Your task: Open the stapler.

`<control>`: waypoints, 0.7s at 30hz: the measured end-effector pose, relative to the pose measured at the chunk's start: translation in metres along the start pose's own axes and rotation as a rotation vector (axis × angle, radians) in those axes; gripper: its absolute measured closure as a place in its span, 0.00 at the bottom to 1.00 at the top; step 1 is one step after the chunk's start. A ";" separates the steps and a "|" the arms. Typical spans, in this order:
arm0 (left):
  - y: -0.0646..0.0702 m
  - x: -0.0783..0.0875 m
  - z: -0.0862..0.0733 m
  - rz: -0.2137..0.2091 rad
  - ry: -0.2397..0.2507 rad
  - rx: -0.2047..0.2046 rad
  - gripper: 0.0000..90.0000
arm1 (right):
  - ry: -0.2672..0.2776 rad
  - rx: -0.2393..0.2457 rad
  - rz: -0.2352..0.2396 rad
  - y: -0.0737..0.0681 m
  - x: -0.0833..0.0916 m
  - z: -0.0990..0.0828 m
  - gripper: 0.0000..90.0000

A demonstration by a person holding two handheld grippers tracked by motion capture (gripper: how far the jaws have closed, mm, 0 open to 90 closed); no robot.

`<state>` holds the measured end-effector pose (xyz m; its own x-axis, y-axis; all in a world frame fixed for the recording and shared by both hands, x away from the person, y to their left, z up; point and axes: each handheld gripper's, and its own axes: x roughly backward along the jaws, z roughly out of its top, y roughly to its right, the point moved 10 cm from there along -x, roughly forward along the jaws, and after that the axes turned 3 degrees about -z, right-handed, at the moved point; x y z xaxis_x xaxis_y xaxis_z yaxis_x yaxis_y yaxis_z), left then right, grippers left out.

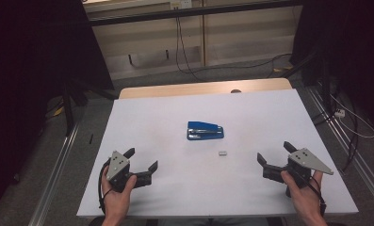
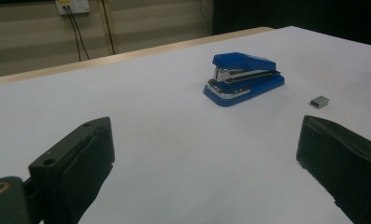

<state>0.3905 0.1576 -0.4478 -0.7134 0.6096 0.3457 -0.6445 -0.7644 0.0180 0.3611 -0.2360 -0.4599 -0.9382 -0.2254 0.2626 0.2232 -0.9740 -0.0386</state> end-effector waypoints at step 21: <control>0.003 -0.003 -0.004 -0.006 -0.024 -0.003 0.05 | -0.022 0.025 0.049 -0.011 -0.008 -0.003 0.01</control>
<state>0.3895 0.1547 -0.4525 -0.7026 0.6090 0.3681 -0.6497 -0.7600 0.0175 0.3649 -0.2238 -0.4648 -0.9202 -0.2718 0.2818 0.2752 -0.9610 -0.0280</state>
